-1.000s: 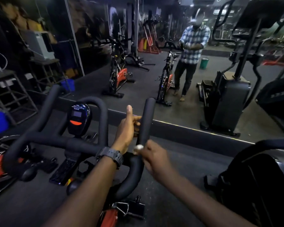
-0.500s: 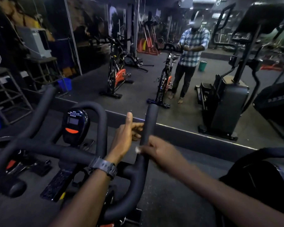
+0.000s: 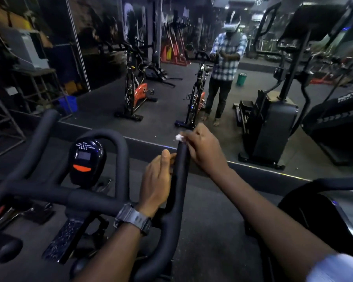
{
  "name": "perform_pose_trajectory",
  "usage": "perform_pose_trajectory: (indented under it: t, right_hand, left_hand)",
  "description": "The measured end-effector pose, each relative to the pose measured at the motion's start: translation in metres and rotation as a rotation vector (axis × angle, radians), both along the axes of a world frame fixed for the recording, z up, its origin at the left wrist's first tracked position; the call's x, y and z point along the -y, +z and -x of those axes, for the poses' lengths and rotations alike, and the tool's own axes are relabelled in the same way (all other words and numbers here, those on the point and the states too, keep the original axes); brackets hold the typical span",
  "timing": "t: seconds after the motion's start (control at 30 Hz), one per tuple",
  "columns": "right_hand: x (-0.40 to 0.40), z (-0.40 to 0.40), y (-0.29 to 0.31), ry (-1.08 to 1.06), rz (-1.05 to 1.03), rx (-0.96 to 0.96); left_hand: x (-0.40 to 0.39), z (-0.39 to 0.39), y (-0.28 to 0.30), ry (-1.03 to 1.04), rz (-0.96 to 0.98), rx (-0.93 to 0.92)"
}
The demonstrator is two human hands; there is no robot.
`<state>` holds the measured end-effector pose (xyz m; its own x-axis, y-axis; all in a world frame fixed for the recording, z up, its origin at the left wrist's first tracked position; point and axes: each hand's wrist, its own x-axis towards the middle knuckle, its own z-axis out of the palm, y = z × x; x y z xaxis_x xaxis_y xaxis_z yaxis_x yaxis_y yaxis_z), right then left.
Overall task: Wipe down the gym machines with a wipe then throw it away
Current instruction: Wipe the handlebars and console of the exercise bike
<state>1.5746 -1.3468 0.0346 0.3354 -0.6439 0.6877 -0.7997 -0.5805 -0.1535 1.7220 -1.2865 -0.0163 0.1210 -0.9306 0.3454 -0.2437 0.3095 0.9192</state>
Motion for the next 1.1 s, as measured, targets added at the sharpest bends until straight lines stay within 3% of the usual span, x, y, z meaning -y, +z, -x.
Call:
perform_pose_trajectory:
  t: [0.1,0.17,0.23,0.43,0.63,0.87,1.0,1.1]
  right_hand:
    - [-0.014,-0.003,-0.018,0.002,-0.067,0.042]
    - [-0.059,-0.002,-0.047,0.122,-0.198,0.002]
    - [-0.086,-0.001,-0.061,0.221,-0.202,-0.002]
    - [0.016,-0.002,-0.004,-0.021,0.018,0.232]
    - [-0.041,0.007,-0.049,0.173,-0.075,0.224]
    - [0.034,0.003,-0.004,0.078,-0.13,0.477]
    - [0.013,0.024,-0.021,0.179,-0.147,0.488]
    - [0.042,0.02,-0.011,0.205,-0.236,0.473]
  left_hand:
    - [-0.002,0.001,-0.001,0.007,-0.012,-0.026]
    - [-0.001,0.0,-0.001,0.025,0.004,-0.01]
    - [0.0,0.0,-0.001,0.035,0.026,0.01]
    - [0.004,0.008,0.007,0.037,0.048,0.025]
    - [0.025,0.026,0.025,0.151,-0.018,-0.025]
    - [0.019,0.039,0.023,0.23,-0.03,0.036]
    - [0.019,0.039,0.026,0.239,0.009,0.106]
    - [0.029,0.041,0.026,0.302,0.037,0.217]
